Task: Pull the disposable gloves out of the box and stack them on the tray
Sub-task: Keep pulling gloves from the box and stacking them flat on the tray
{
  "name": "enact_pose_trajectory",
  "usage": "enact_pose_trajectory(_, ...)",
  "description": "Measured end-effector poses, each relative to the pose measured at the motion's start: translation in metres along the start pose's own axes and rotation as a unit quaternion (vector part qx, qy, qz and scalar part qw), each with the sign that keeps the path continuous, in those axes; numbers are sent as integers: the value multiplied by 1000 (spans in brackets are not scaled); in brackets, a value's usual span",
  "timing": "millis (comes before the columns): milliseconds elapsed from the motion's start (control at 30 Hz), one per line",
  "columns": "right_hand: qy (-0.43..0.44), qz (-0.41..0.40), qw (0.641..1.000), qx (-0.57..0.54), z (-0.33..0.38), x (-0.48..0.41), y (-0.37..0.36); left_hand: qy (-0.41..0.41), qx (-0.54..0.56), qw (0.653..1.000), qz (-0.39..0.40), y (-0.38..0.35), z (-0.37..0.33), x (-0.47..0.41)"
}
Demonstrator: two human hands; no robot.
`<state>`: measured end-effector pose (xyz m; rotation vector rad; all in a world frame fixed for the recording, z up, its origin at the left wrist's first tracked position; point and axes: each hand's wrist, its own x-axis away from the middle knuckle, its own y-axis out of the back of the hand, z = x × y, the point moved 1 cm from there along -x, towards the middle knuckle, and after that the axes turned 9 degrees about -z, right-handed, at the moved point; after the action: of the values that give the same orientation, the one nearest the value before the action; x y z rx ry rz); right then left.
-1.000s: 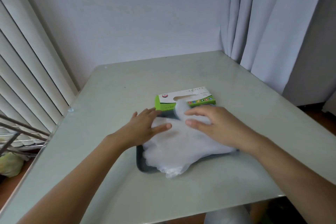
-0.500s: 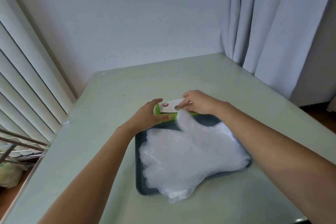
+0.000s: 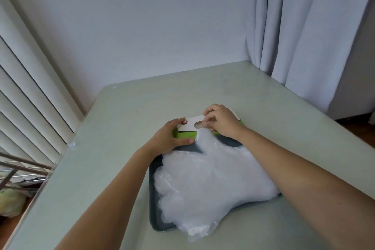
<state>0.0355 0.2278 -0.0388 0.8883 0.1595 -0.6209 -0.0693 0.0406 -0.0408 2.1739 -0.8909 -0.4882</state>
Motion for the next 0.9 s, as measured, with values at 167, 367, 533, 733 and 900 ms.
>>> enact_pose_trajectory(167,-129,-51,977,-164,-5,-2,9,-8,4,1000,-14,-4,4,1)
enact_pose_trajectory(367,-280,-137,871,-381,-13,-6,12,-18,-7,1000,-14,-3,2,2)
enact_pose_trajectory(533,-332,-176,695,-614,-13,-13,28,-11,-3,1000,-3,5,-5,4)
enact_pose_trajectory(733,-246,-132,562,-778,21,-16,68,-30,2,1000,-8,12,-14,8)
enact_pose_trajectory(900,-187,-102,584,-783,63,-12,105,-25,-49,998,-3,17,-23,10)
